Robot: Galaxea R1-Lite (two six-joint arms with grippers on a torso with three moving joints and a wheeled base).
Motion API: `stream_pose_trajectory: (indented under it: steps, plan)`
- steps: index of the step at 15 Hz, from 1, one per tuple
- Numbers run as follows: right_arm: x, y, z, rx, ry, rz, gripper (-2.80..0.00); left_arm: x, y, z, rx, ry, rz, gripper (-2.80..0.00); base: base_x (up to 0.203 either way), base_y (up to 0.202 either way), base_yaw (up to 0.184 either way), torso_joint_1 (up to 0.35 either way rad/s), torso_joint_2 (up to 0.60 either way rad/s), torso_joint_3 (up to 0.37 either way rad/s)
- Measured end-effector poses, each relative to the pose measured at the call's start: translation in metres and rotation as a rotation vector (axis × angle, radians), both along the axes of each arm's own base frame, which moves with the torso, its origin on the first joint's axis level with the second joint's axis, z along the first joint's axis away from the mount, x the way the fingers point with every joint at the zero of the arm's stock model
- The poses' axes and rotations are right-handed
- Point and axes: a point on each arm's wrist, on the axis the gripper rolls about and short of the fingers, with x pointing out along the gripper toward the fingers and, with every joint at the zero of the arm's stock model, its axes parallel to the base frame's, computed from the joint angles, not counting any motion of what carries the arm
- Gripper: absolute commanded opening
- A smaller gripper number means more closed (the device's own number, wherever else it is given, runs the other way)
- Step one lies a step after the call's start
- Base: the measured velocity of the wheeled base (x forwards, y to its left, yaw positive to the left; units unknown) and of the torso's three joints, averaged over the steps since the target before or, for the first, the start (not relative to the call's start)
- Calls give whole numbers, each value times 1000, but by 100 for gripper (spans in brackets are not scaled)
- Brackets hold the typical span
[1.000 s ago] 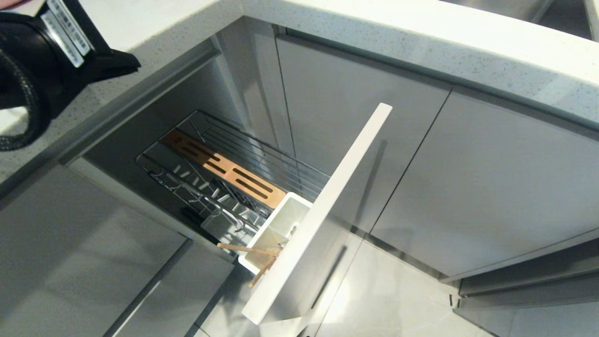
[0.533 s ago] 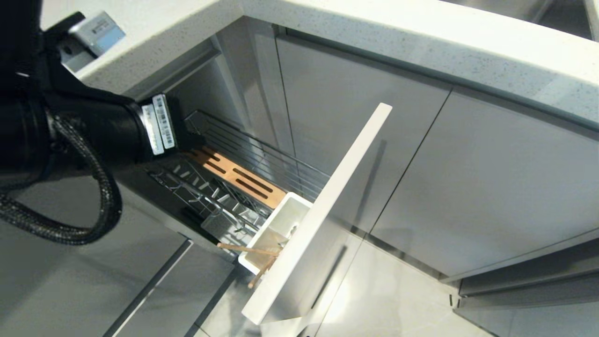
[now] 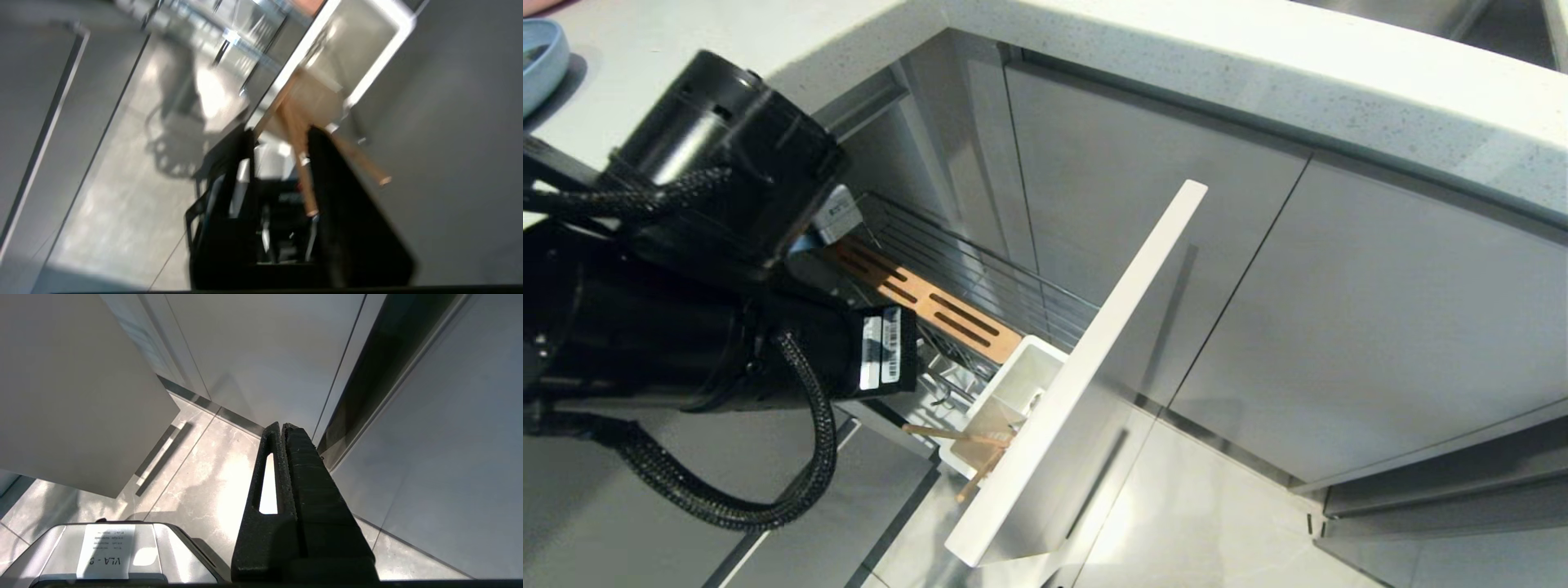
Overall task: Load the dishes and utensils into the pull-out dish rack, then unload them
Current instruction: Take the chopsticks out of the cupboard
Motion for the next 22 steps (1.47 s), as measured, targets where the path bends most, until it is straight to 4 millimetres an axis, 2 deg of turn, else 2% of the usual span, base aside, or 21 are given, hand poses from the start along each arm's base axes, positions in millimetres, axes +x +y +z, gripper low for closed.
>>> stream_pose_trajectory:
  steps: [4, 11, 14, 17, 22]
  plan:
    - [0, 0, 0, 0, 0, 0, -280, 2, -3, -12, 12, 79, 50, 0, 0, 0, 0, 0, 0, 0]
    - [0, 0, 0, 0, 0, 0, -280, 6, -7, -41, -160, 233, 218, 0, 0, 0, 0, 0, 0, 0]
    - [0, 0, 0, -1, 0, 0, -280, 9, -5, -56, -200, 223, 253, 0, 0, 0, 0, 0, 0, 0]
    - [0, 0, 0, 0, 0, 0, -280, 22, 1, -68, -286, 159, 299, 0, 0, 0, 0, 0, 0, 0]
    - [0, 0, 0, 0, 0, 0, -280, 27, 6, -69, -349, 114, 314, 0, 0, 0, 0, 0, 0, 0]
